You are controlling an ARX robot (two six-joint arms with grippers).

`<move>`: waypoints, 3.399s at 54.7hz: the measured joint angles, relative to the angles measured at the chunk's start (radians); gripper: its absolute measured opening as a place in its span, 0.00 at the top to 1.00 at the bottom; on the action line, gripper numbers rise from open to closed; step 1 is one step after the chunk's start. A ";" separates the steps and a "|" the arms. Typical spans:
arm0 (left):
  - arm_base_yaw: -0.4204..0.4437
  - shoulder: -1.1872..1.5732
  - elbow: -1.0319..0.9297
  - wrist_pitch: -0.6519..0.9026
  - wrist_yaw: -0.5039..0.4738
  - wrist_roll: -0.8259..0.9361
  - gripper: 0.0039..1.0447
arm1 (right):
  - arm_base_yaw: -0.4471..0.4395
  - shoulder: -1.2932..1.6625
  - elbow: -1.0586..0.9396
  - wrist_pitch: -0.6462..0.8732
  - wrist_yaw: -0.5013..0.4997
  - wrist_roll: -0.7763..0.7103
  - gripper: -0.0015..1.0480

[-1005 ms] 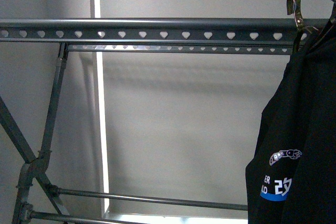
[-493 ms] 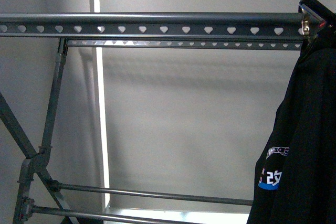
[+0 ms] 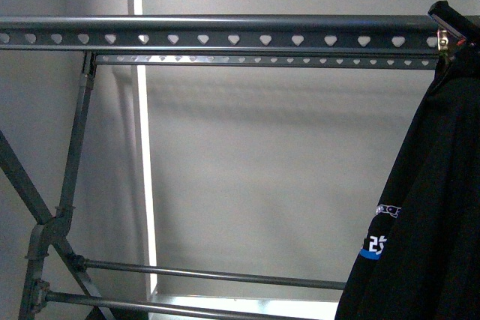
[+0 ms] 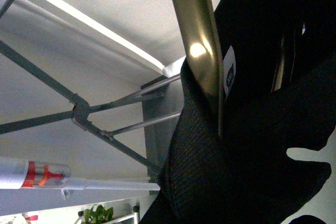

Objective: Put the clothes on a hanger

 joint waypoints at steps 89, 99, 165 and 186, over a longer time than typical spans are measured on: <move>0.000 -0.278 0.000 -0.283 0.000 0.000 0.97 | 0.111 0.056 -0.058 0.048 0.112 -0.064 0.97; 0.000 -0.278 0.000 -0.283 0.000 0.000 0.97 | 0.101 0.029 -0.135 0.110 0.101 -0.079 0.96; 0.000 -0.278 0.000 -0.283 0.000 0.000 0.97 | 0.165 -1.818 -1.801 0.523 0.375 -0.574 0.79; 0.000 -0.278 0.000 -0.283 0.000 0.000 0.97 | 0.093 -1.884 -1.875 0.528 0.343 -0.571 0.98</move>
